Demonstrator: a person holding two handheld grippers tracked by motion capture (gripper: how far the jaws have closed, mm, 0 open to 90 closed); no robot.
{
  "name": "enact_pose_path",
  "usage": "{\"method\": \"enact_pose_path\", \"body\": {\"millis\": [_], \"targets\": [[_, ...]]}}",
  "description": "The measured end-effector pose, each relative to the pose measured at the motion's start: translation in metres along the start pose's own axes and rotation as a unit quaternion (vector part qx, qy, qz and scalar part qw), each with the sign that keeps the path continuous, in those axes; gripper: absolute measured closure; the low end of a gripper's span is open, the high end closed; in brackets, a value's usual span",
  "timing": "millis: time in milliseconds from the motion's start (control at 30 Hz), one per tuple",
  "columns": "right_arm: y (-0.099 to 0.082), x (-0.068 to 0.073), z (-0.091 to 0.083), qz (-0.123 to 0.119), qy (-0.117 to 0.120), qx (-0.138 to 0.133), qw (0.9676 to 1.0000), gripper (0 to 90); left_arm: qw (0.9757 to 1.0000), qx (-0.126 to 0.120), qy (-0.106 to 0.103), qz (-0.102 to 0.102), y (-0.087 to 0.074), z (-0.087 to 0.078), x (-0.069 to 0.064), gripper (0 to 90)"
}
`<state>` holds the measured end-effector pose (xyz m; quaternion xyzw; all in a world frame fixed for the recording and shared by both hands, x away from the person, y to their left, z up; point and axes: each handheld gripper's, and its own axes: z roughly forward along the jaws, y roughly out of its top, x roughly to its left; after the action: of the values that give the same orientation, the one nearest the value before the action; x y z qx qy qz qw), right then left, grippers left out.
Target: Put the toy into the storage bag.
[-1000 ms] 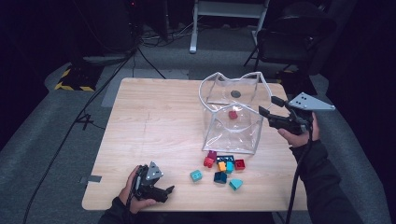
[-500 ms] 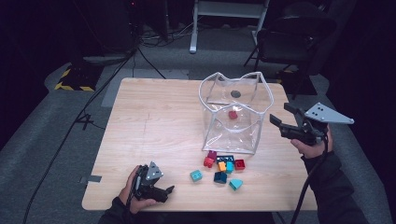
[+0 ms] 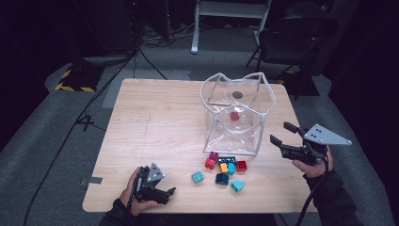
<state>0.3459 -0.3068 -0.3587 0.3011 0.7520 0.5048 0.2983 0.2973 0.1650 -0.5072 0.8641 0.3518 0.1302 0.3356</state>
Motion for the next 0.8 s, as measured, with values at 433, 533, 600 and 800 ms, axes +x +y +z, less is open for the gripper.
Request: {"method": "enact_pose_path", "body": {"millis": [433,533,600,800], "targets": [[-0.047,0.016,0.006,0.003,0.026,0.038,0.9989,30.5,1.0000,0.000,0.000,0.000,0.000,0.000,0.000,6.4],[-0.055,0.020,0.009,0.003,0.030,0.048,0.9984,30.6,1.0000,0.000,0.000,0.000,0.000,0.000,0.000,6.4],[-0.060,0.022,0.011,0.002,0.035,0.053,0.9980,30.6,1.0000,0.000,0.000,0.000,0.000,0.000,0.000,6.4],[-0.078,0.032,0.022,0.001,0.055,0.081,0.9952,31.1,1.0000,0.000,0.000,0.000,0.000,0.000,0.000,6.4]]}}
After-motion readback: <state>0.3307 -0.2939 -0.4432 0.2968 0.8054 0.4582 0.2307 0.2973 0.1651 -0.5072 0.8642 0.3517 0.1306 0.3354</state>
